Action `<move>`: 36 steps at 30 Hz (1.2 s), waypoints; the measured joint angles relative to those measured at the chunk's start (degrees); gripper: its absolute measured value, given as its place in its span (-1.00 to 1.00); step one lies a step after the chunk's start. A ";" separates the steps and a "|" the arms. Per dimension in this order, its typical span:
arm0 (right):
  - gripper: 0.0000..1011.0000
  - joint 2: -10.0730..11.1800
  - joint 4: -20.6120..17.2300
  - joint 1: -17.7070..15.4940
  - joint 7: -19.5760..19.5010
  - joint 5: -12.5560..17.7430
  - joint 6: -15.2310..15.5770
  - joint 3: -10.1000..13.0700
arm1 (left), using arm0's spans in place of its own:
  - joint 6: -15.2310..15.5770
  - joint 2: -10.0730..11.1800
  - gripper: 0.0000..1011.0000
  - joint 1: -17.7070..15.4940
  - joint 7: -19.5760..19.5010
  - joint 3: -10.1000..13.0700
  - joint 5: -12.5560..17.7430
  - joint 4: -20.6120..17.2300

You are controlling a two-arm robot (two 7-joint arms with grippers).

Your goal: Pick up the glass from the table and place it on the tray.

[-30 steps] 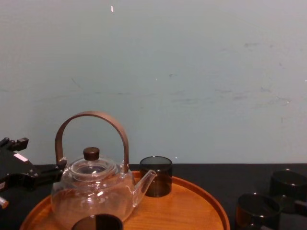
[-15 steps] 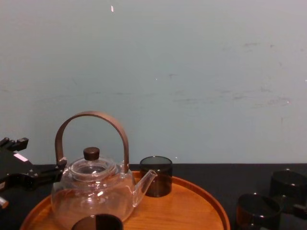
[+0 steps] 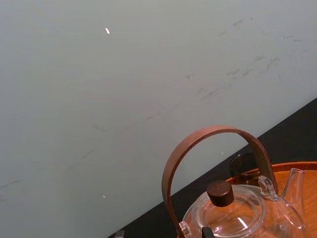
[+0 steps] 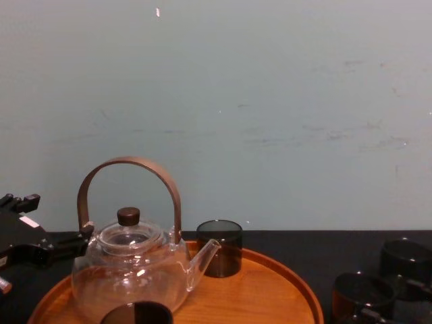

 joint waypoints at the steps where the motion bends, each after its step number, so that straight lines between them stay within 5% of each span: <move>1: 0.98 -0.31 0.50 0.43 0.47 0.04 -0.01 0.07 | 0.00 0.00 1.00 0.00 0.00 0.00 0.00 0.00; 14: 0.98 -3.27 5.80 4.23 4.10 -0.02 -0.28 0.11 | 0.00 0.00 1.00 0.00 0.00 0.00 0.00 0.00; 36: 0.98 -5.39 11.23 7.55 6.43 -0.52 -1.66 -1.00 | -0.01 0.00 1.00 0.00 -0.03 0.01 0.01 -0.01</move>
